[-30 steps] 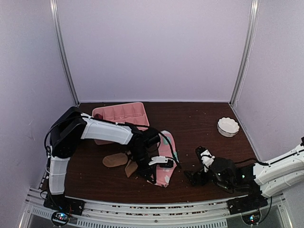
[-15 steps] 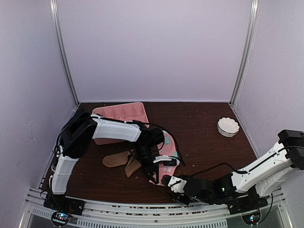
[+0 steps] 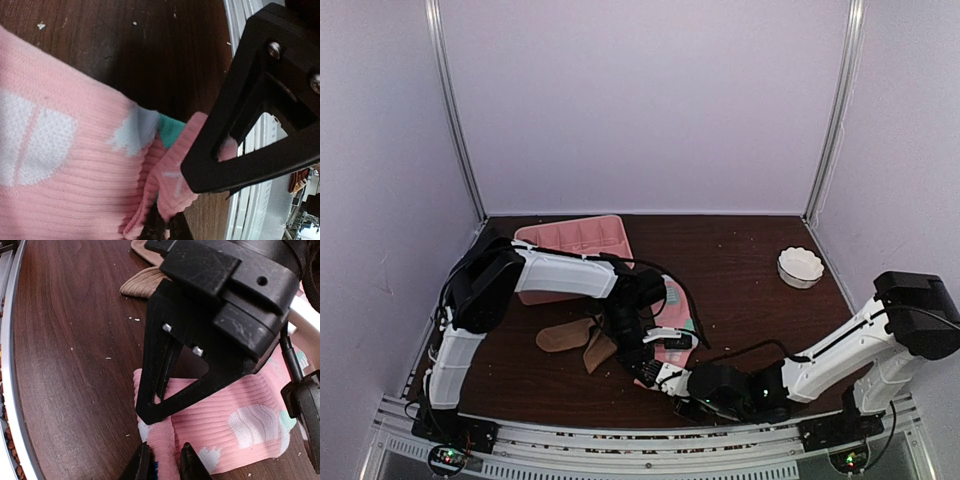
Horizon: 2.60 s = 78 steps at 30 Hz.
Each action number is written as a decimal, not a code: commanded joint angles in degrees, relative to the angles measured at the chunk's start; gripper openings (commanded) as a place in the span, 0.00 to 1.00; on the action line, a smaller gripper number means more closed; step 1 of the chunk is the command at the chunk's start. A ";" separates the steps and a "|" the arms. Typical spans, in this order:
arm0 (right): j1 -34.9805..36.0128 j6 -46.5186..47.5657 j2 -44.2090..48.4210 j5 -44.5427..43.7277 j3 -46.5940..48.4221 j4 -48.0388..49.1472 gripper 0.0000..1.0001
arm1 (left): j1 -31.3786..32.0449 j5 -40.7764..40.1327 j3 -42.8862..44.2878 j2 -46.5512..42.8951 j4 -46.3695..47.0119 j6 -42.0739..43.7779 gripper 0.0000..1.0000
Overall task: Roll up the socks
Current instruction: Pick up the sock from the center of the board.
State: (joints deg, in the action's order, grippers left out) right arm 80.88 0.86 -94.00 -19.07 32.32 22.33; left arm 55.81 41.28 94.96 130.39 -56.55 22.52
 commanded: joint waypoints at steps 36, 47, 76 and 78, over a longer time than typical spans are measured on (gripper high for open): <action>-21.80 -40.07 -10.04 37.38 -13.20 10.37 0.00 | 0.80 -10.09 -24.38 -24.98 21.51 18.50 0.83; -22.90 -44.45 -12.86 45.07 -16.76 19.90 0.00 | 1.90 -13.25 -22.24 -19.23 36.59 22.11 0.85; -28.67 -44.77 -10.99 50.51 -19.17 17.13 0.00 | 1.87 -9.78 -18.47 -11.24 20.89 22.15 0.50; -28.66 -44.89 -10.89 51.21 -18.55 16.70 0.00 | 1.92 -8.83 -19.26 -11.84 20.49 21.80 0.50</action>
State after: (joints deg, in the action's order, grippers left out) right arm 52.84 -43.99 -102.48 33.06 16.14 56.23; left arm 57.95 30.92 78.65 119.68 -30.06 45.67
